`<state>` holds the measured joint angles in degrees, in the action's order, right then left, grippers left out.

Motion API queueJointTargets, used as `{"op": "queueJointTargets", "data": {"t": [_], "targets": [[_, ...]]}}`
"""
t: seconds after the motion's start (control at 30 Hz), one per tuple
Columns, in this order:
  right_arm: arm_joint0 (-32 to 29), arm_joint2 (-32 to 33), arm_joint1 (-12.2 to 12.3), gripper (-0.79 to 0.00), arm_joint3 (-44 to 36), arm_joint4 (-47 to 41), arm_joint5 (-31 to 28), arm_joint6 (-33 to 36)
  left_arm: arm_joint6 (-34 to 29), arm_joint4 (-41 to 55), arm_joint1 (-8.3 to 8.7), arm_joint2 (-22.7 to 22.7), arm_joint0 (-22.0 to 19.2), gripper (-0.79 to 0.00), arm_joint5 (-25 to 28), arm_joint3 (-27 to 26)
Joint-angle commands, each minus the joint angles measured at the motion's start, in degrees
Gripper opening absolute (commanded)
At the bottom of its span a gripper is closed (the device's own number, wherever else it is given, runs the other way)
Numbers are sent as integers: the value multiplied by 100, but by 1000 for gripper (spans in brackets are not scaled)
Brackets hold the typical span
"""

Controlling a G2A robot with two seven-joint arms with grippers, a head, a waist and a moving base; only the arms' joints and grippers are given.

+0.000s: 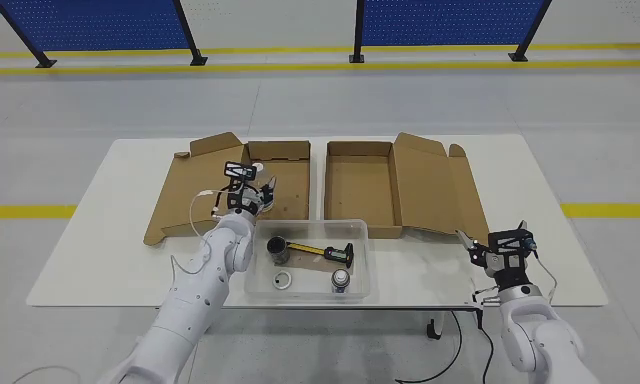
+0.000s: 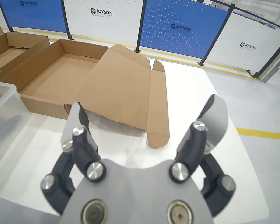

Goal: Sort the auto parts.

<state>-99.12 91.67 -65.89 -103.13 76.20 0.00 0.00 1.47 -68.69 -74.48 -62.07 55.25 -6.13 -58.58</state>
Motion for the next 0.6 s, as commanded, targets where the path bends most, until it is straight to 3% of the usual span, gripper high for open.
{"op": "queueJointTargets", "data": {"t": [0.0,0.33,0.57], "targets": [[0,0,0,0,0,0,0,0,11,-23,-3,-18,2,0,26,8],[0,0,0,0,0,0,0,0,105,-303,54,-229,192,0,251,-269],[0,0,0,0,0,0,0,0,1,-520,207,-685,667,0,580,-1182]]}}
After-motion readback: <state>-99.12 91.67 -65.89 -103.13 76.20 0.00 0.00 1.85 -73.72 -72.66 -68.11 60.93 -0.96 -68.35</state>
